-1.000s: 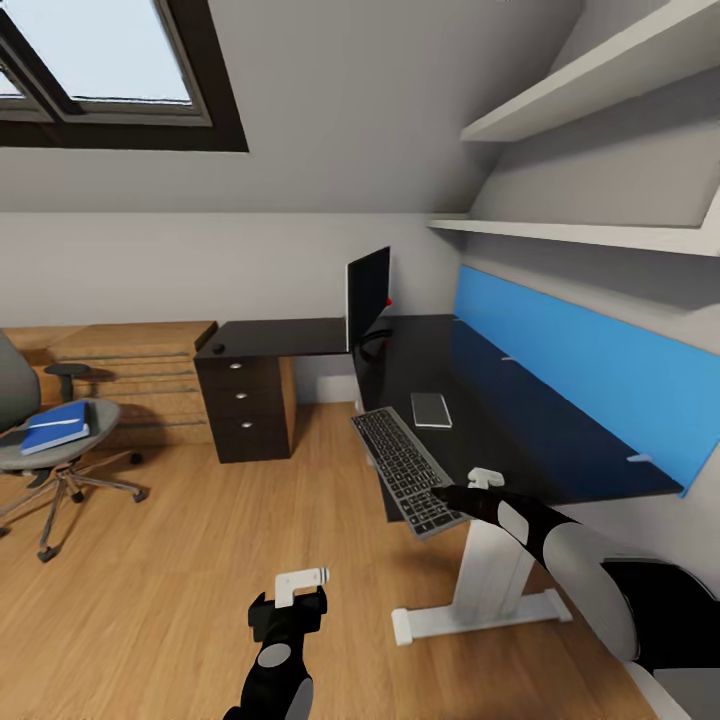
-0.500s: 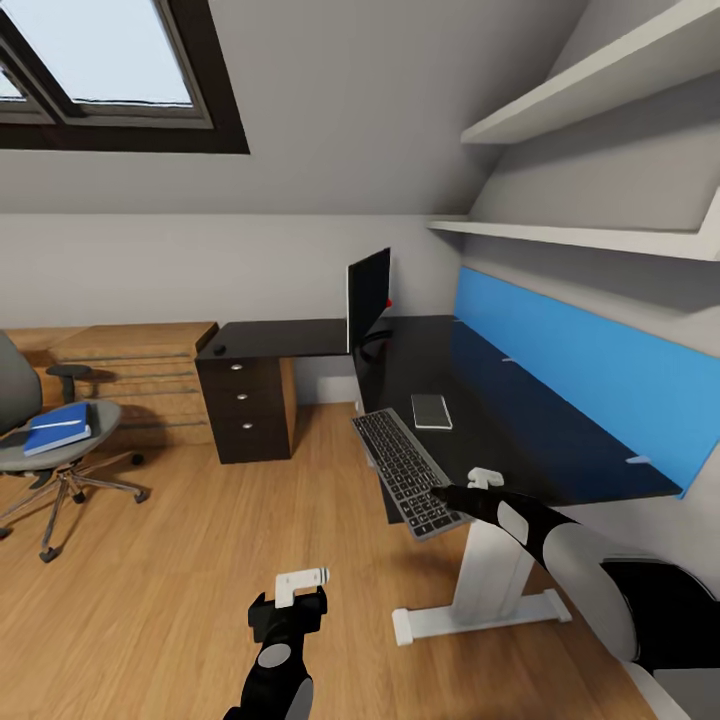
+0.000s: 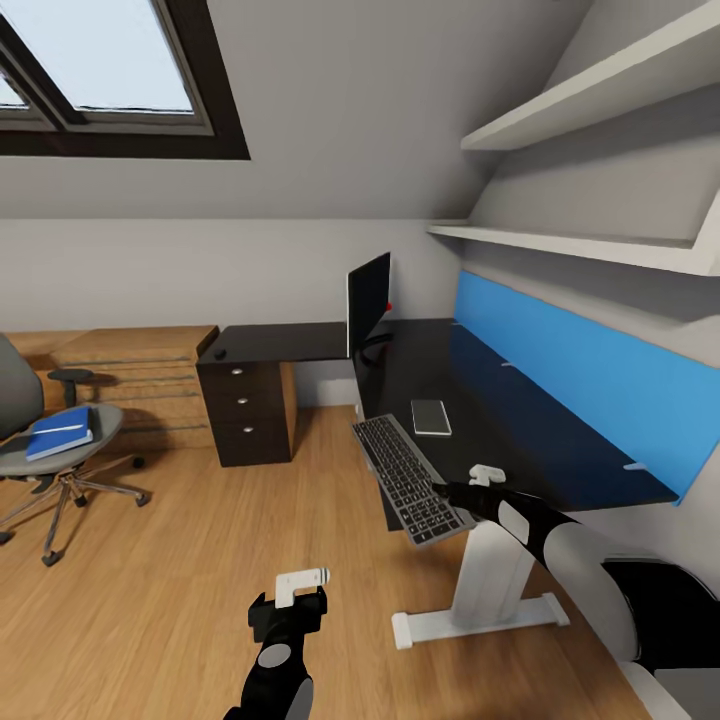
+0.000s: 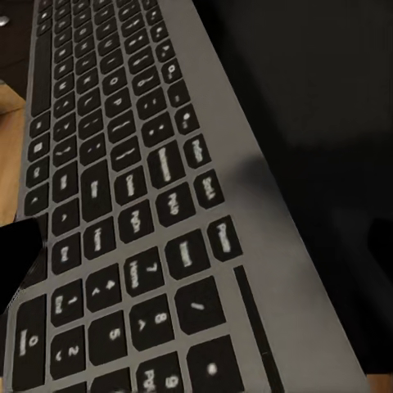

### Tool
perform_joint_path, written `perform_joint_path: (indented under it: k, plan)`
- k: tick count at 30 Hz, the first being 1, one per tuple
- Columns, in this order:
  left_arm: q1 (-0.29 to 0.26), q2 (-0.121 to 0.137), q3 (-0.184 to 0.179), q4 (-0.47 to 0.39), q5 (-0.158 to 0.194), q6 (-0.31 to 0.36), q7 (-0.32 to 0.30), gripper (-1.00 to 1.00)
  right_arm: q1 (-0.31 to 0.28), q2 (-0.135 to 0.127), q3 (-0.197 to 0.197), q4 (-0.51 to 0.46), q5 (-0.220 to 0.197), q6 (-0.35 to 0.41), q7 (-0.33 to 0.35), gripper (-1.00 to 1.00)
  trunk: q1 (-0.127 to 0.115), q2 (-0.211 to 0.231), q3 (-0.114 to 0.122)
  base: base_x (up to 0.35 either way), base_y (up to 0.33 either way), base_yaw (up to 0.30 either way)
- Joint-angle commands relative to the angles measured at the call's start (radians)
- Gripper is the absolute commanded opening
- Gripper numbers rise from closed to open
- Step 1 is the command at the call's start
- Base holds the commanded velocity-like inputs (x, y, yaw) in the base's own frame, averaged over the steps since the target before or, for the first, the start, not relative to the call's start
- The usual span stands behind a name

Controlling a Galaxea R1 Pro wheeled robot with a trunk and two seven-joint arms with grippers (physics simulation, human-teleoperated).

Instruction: In the bedroom, organize the workspace by keeping the computer under the desk, ensuring the monitor is on the desk, placing the keyboard on the desk next to the monitor, placing the mouse on the desk next to the keyboard, moving the folder from the swivel chair onto the desk next to the mouse, stacking the notebook on top of the folder with the pen on top of the notebook, and positioning the swivel chair next to the desk.

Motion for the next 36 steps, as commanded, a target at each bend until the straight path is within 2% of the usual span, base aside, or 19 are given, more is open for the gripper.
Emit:
perform_joint_path:
  k: [1,5,9,10,16,17,20,27,36]
  plan:
    - [-0.001,0.0,-0.002,-0.001,0.007,0.003,0.008,1.0,-0.001,0.0,0.002,-0.001,-0.01,0.006,0.003,1.0,0.0,0.0,-0.001,0.0,0.0,0.0]
    - [-0.001,0.0,-0.001,-0.001,0.007,0.003,0.008,1.0,-0.001,0.001,0.003,-0.001,-0.01,-0.006,0.003,1.0,0.0,0.0,-0.001,0.0,0.0,0.0]
    - [-0.001,0.0,0.001,-0.001,0.008,0.003,0.009,1.0,0.0,0.009,0.004,0.001,-0.011,-0.081,0.001,1.0,0.0,0.0,-0.001,0.0,0.0,0.0]
    - [-0.001,0.001,0.002,-0.001,0.009,0.002,0.01,1.0,0.0,0.032,0.004,0.002,-0.012,-0.135,0.002,1.0,0.0,0.0,-0.001,0.0,0.0,0.0]
    - [-0.001,0.002,0.005,-0.001,0.009,0.002,0.011,1.0,0.005,0.049,0.004,0.002,-0.013,-0.161,0.002,1.0,0.0,0.0,-0.001,0.0,0.0,0.0]
    - [-0.001,0.002,0.005,-0.001,0.008,0.002,0.011,1.0,0.012,0.056,0.004,0.002,-0.014,-0.187,0.001,1.0,0.0,0.0,-0.001,0.0,0.0,0.0]
    - [-0.001,0.002,0.005,-0.001,0.008,0.002,0.011,1.0,0.014,0.058,0.002,-0.001,-0.015,-0.203,-0.003,1.0,0.0,0.0,-0.001,0.0,0.0,0.0]
    - [-0.001,0.002,0.005,-0.001,0.008,0.002,0.012,1.0,0.015,0.055,-0.003,-0.007,-0.015,-0.203,-0.065,1.0,0.0,0.0,-0.001,0.0,0.0,0.0]
    - [-0.001,0.002,0.006,-0.001,0.007,0.002,0.014,1.0,0.015,0.042,-0.015,-0.022,-0.018,-0.116,-0.117,1.0,0.0,0.0,-0.001,0.0,0.0,0.0]
